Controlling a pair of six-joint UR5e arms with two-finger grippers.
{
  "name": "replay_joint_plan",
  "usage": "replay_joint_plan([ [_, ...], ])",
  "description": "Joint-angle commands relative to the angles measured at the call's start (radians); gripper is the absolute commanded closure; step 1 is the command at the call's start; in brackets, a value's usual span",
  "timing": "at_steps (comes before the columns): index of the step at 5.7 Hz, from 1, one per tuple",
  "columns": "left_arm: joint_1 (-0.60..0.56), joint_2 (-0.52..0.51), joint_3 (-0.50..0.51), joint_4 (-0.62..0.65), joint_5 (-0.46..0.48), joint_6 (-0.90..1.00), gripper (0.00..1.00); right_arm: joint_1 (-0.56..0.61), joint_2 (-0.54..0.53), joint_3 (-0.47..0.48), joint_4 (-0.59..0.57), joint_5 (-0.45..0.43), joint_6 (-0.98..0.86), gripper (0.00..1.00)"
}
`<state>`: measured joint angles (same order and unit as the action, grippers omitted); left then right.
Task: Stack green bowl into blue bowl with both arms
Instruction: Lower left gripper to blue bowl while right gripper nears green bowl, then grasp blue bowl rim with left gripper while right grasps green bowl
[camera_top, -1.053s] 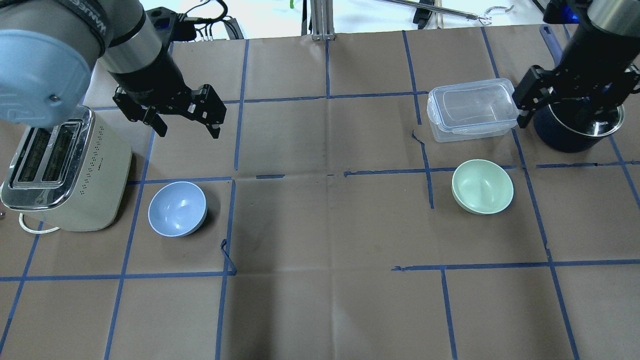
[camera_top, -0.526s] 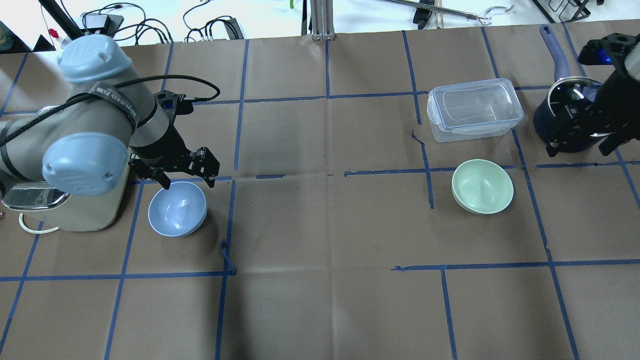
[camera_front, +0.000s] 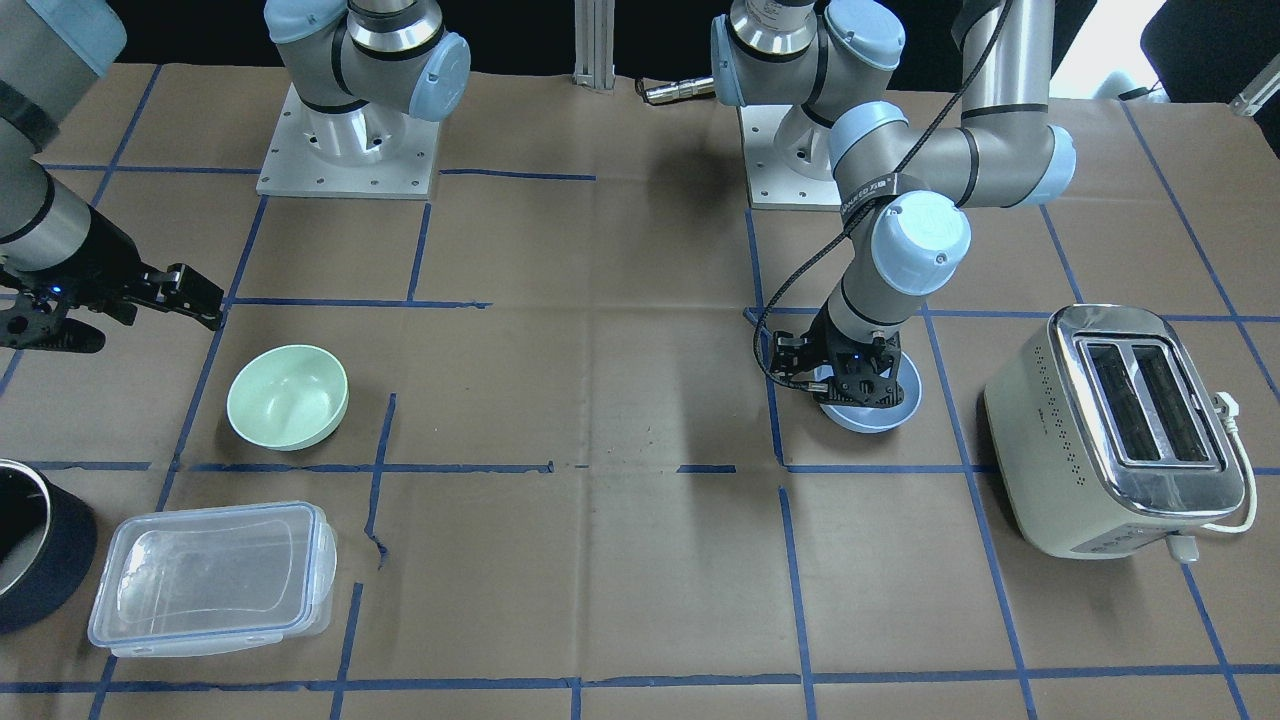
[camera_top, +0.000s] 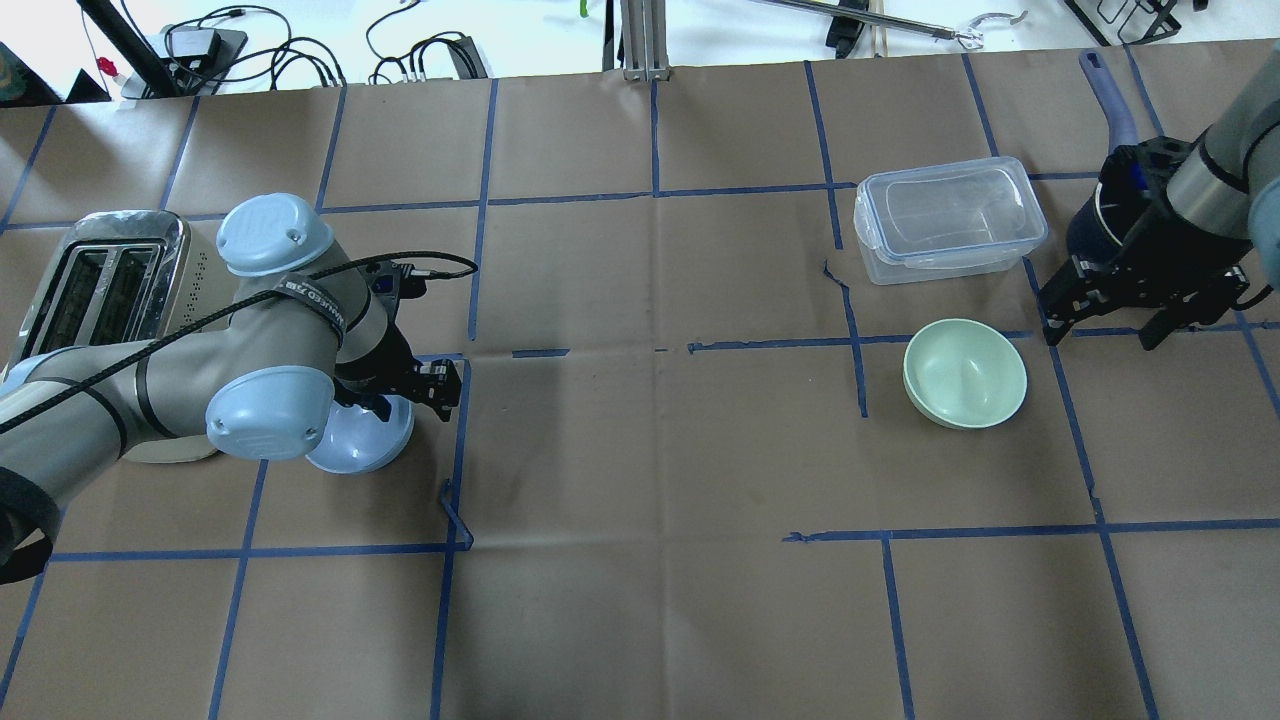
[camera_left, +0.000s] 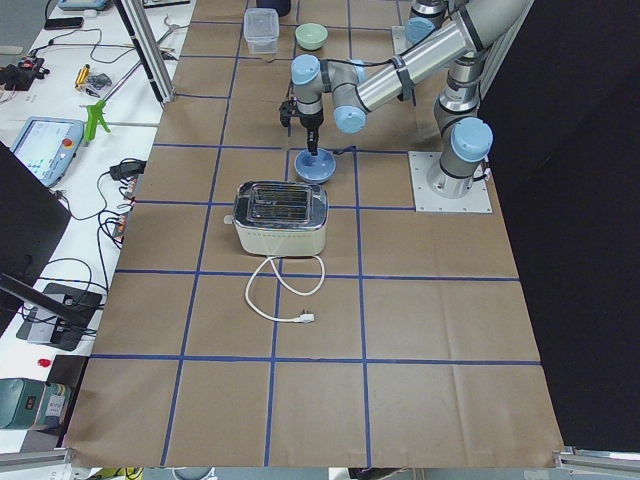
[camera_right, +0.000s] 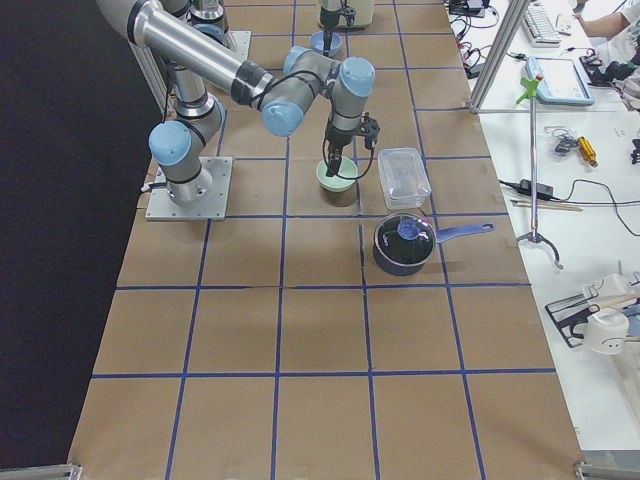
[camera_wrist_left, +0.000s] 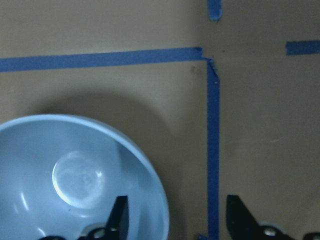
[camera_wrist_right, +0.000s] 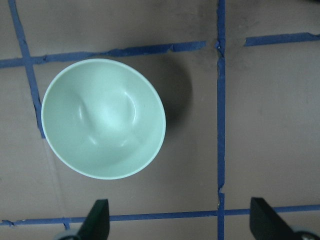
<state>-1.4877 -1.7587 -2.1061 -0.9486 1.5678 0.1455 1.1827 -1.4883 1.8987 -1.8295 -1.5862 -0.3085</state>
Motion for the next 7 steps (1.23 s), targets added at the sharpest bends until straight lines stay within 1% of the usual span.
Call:
replay_joint_plan([
  [1, 0.000, -0.002, -0.005, 0.001, 0.021, 0.000, 0.91, 0.024, 0.078, 0.113, -0.231, 0.000, 0.008, 0.00],
  [2, -0.002, -0.007, 0.003, -0.001, 0.020, -0.004, 1.00, 0.026, 0.091, 0.181, -0.337, -0.001, -0.001, 0.00],
  [3, -0.008, 0.002, 0.006, 0.001, 0.024, -0.026, 1.00, 0.026, 0.114, 0.200, -0.355, -0.004, -0.001, 0.00],
  [4, -0.044, 0.002, 0.032, 0.001, 0.075, -0.090, 1.00, 0.026, 0.121, 0.203, -0.356, -0.008, -0.003, 0.00],
  [5, -0.154, -0.008, 0.122, -0.053, 0.080, -0.183, 1.00, 0.026, 0.120, 0.207, -0.358, -0.027, -0.003, 0.11],
  [6, -0.283, -0.060, 0.305, -0.158, 0.074, -0.299, 0.99, 0.026, 0.115, 0.204, -0.359, -0.027, -0.003, 0.51],
  [7, -0.403, -0.158, 0.440, -0.176, 0.066, -0.357, 0.99, 0.026, 0.109, 0.201, -0.359, -0.027, -0.003, 0.80],
])
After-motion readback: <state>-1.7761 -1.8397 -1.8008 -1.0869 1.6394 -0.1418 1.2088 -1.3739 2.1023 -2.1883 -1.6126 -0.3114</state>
